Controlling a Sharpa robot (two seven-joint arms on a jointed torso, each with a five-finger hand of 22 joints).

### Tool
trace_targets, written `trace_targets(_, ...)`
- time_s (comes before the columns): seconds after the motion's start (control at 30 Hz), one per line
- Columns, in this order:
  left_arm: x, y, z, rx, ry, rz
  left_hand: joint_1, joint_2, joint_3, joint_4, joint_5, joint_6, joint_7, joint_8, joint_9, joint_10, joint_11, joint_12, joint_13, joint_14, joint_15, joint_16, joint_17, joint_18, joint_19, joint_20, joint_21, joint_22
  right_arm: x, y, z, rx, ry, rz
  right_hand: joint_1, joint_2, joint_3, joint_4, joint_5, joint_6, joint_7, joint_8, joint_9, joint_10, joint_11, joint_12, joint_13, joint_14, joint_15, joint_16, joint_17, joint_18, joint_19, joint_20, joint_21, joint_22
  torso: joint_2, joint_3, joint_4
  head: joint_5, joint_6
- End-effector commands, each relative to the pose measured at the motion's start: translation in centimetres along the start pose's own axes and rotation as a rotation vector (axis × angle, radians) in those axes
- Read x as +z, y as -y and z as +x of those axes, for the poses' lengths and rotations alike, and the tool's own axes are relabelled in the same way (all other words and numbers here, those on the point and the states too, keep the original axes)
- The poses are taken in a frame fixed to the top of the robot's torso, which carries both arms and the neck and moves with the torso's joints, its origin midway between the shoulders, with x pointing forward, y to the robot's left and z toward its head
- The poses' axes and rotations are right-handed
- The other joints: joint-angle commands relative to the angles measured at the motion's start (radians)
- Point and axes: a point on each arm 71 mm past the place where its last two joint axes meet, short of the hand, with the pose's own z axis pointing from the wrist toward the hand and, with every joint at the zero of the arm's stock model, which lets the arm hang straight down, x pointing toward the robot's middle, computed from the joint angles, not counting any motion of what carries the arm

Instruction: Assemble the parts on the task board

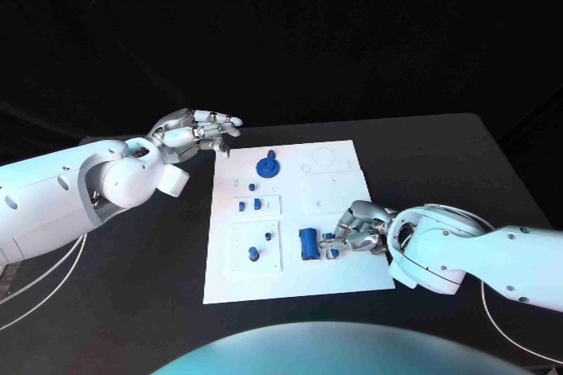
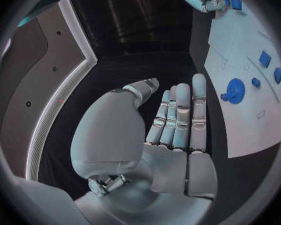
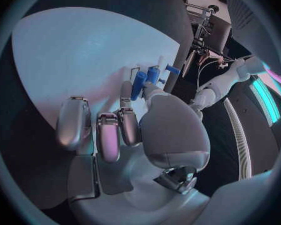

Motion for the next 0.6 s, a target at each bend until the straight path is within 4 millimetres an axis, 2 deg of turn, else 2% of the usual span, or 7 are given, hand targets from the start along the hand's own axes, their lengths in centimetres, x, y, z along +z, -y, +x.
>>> trace_targets(0.03,0.04,0.09,0.22,-0.009,-0.015,0.007,-0.004,0.006,-0.001,0.006,-0.004,-0.004,-0.002,-0.004,0.001,-0.007,0.001,0.005,-0.001,-0.003,0.001,-0.005,-0.001,0.014,0.001,0.002,-0.004,-0.001,0.05,-0.09,0.41,-0.021,-0.026,-0.003,-0.014,-0.004,-0.015,-0.002,-0.003,-0.006,0.004,-0.002,0.003,0.053,-0.008,0.001,0.145,0.088,-0.008,0.000,0.168,-0.002,0.002,-0.008,-0.002,0.152,0.000,0.0007,-0.0002,-0.001,0.000)
trace_targets(0.3,0.02,0.09,0.20,-0.008,-0.014,0.007,-0.004,0.006,-0.001,0.006,-0.004,-0.004,-0.002,-0.004,0.001,-0.007,0.001,0.005,-0.001,-0.003,0.001,-0.005,-0.001,0.014,0.001,0.002,-0.004,-0.001,0.09,-0.03,0.33,-0.019,-0.021,-0.005,-0.052,-0.006,-0.085,0.000,-0.002,-0.010,0.003,0.007,0.010,0.052,-0.008,-0.003,0.144,0.087,-0.008,-0.001,0.165,-0.002,0.001,-0.009,-0.008,0.153,0.000,0.0009,-0.0002,0.000,0.000)
trace_targets(0.6,0.01,0.09,0.17,-0.008,-0.012,0.006,-0.004,0.006,-0.001,0.006,-0.004,-0.004,-0.002,-0.004,0.001,-0.007,0.001,0.005,-0.001,-0.003,0.001,-0.005,-0.001,0.014,0.001,0.002,-0.004,-0.001,-0.03,0.13,0.19,-0.018,-0.013,-0.008,-0.056,0.002,-0.116,-0.001,0.000,-0.012,0.003,0.011,0.012,0.052,-0.008,-0.002,0.145,0.087,-0.008,-0.001,0.165,-0.002,0.001,-0.009,-0.009,0.154,0.000,0.0005,0.0001,0.000,0.000)
